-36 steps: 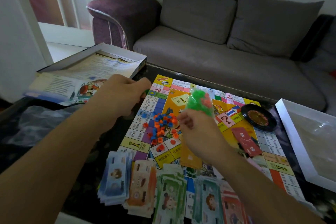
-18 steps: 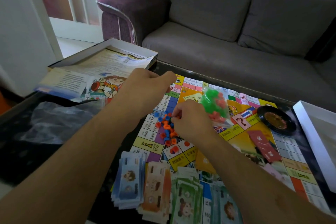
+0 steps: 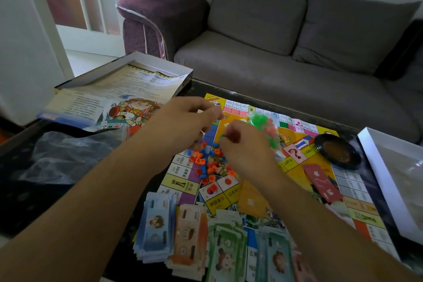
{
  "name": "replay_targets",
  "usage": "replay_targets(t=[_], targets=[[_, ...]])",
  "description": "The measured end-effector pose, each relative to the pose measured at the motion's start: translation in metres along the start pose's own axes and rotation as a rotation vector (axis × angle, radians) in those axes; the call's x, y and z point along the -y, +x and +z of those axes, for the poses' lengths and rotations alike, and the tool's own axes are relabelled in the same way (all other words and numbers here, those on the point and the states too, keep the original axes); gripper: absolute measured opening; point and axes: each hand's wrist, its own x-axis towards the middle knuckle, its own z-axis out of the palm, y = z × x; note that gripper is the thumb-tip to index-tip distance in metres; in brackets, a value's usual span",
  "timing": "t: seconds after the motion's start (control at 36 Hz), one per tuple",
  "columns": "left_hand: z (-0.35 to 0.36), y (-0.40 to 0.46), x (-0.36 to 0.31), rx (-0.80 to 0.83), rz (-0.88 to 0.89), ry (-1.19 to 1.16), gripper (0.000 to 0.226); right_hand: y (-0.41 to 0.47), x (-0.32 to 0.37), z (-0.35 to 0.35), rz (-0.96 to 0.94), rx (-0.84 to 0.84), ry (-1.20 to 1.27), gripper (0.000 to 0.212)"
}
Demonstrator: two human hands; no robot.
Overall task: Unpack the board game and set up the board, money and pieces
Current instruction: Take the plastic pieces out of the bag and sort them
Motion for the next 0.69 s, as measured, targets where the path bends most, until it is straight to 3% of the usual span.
replay_targets(t=[0.14,0.31,0.53,0.69], targets=[[0.015,-0.013,-0.004,0.144,0.068,-0.047,0.014,-0.043,-0.001,-0.061,0.068,0.059,0.506,0.023],[0.05,-0.032,-0.01,0.256,0.131,0.024,0.012,-0.087,-0.012,-0.101,0.089,0.025,0.817,0.021],[0.082,-0.051,-0.021,0.141,0.297,0.044,0.009,-0.098,-0.019,-0.121,0.021,0.052,0.858,0.005],[0.087,-0.056,-0.022,0.111,0.334,0.083,0.01,-0.1,-0.024,-0.126,0.023,0.039,0.871,0.012]])
